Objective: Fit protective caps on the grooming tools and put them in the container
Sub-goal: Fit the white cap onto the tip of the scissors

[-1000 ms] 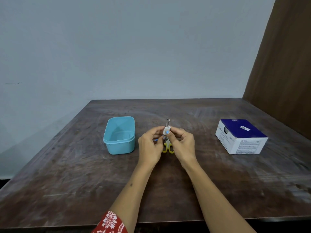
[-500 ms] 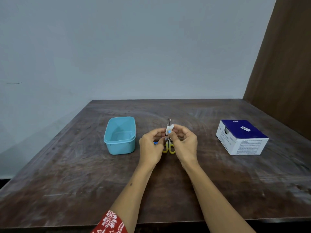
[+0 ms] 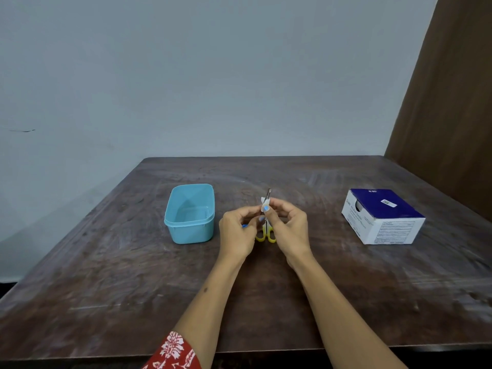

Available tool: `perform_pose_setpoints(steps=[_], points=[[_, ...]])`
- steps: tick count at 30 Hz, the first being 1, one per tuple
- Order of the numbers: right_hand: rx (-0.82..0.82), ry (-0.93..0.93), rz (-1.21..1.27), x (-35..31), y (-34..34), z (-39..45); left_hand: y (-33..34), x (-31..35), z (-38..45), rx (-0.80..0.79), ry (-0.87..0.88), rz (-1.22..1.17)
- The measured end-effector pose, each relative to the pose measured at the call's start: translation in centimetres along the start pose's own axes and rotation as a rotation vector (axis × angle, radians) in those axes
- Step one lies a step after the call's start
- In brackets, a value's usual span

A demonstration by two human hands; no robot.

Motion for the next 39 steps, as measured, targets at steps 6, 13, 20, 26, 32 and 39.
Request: perform_pose_setpoints(steps=[6,13,20,26,32,39], points=[[0.014,-0.022,-0.033,-0.3,0.0,-0.2,0.4,-0.3,-0.1,-0.05,-0.048,0.035],[0.064,-0.048,-0.04,-0.6,-0.4,-0.3,0.3,0.2,-0.1,-0.035,0.003,0.08],[0.158,-0.125,0.025,-1.4,-1.1,-0.9,0.7,0.4,0.0,-0.084,0.034,0.098],[0.103,-0.115,-0.073,-1.2,-0.2,-1.0,0.3,0.3,0.1,-0.049,0.022,0.061],[0.245,-0.205,0.031,-2.2,-1.6,-1.6,1.1,0.8,-0.3,-0.142,0.024,0.079],[0.222,-0.191,0.038,-1.9,-1.4,-1.3,0.9,1.0,-0.3,-0.139,0.063,0.139]])
Point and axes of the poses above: each hand's wrist, its own z-axis towards the middle knuckle, its own y-axis out of the palm, x = y × z, the point moved 7 cm from there along z, towards the middle knuckle, and after that the axes turned 14 degrees about y, right-handed, at the moved point
